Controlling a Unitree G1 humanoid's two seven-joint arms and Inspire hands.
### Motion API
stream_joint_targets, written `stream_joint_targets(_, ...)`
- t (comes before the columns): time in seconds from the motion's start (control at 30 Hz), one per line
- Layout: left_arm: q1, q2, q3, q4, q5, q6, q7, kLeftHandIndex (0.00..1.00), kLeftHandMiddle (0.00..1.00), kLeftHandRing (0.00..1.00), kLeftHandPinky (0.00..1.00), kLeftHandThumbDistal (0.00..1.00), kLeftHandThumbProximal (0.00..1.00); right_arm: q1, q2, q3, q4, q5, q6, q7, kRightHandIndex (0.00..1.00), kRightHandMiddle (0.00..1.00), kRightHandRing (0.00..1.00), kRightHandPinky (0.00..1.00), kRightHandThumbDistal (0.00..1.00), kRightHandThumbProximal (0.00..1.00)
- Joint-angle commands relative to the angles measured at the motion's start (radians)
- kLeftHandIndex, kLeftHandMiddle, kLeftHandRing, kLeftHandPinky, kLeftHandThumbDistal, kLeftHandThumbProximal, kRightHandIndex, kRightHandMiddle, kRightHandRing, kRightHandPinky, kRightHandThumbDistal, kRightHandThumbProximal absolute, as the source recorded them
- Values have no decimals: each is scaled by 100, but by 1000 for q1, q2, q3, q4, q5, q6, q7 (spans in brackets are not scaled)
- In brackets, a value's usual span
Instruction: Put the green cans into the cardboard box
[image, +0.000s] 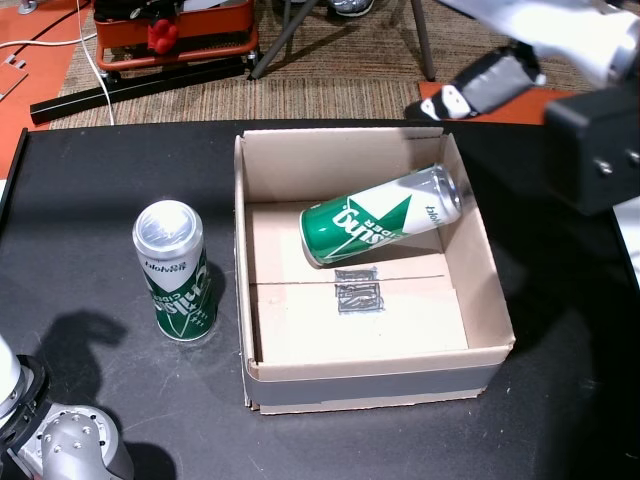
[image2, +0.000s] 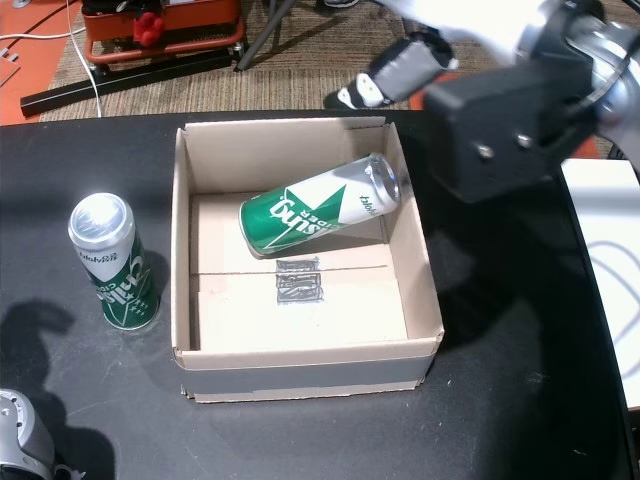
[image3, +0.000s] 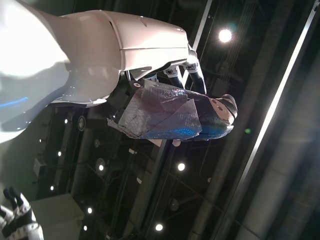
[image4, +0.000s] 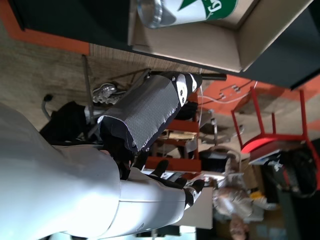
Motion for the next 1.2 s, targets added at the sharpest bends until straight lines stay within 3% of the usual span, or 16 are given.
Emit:
stream_joint_targets(0.0, 63, -146, 24, 8, -3, 18, -7, 38, 49, 72, 78, 41, 66, 43, -33, -41, -2, 43, -23, -27, 75, 86, 100, 98, 100, 47)
stream_joint_targets(0.17, 56, -141, 35, 15, -3, 24, -22, 38, 48, 72, 78, 42, 67, 123, -51, -164, 37, 194, -47, 27, 75, 91, 100, 100, 100, 38)
stream_joint_targets(0.27, 59, -132, 36, 18, -13, 56, -38, 38, 49, 72, 78, 42, 66, 171, -60, -242, 50, 289, -61, 56, 88, 97, 100, 100, 97, 38)
stream_joint_targets(0.3, 58, -130, 38, 18, -17, 66, -47, 38, 49, 72, 78, 40, 65, 192, -61, -274, 55, 322, -74, 53, 89, 96, 100, 100, 99, 41)
stream_joint_targets(0.43, 57, -134, 45, 12, -20, 88, -46, 37, 48, 71, 76, 44, 61, 267, -34, -417, 70, 497, -59, 124, 87, 92, 96, 98, 100, 40)
stream_joint_targets(0.53, 65, -141, 44, 6, -2, 75, -25, 38, 49, 72, 76, 44, 63, 325, -6, -524, 61, 645, -45, 243, 82, 88, 95, 99, 96, 49)
stream_joint_targets(0.6, 63, -149, 43, 1, 6, 57, -8, 37, 48, 71, 76, 45, 63, 361, 22, -607, 50, 768, -37, 363, 80, 88, 95, 100, 89, 44)
stream_joint_targets(0.8, 52, -138, 46, 10, -8, 77, -21, 35, 47, 70, 74, 46, 62, 425, 96, -855, 35, 1097, 109, 700, 77, 87, 92, 95, 99, 47)
stream_joint_targets(0.87, 57, -139, 40, 2, -2, 80, -15, 36, 48, 70, 75, 45, 61, 445, 105, -895, 41, 1131, 138, 738, 77, 87, 91, 94, 100, 51)
stream_joint_targets(0.97, 64, -138, 39, -1, 0, 84, -13, 37, 48, 71, 75, 45, 60, 487, 114, -935, 54, 1149, 167, 764, 74, 86, 90, 92, 95, 46)
stream_joint_targets(1.07, 74, -142, 34, -7, 22, 62, 20, 38, 48, 72, 75, 50, 61, 528, 127, -954, 61, 1139, 159, 767, 76, 85, 89, 92, 91, 47)
stream_joint_targets(1.13, 72, -140, 36, 4, 42, 27, 32, 40, 49, 73, 75, 53, 62, 544, 136, -963, 60, 1136, 158, 769, 79, 86, 88, 90, 97, 47)
stream_joint_targets(1.17, 72, -138, 34, 9, 50, 20, 37, 42, 50, 74, 75, 60, 60, 548, 140, -967, 59, 1137, 163, 771, 81, 86, 87, 89, 99, 47)
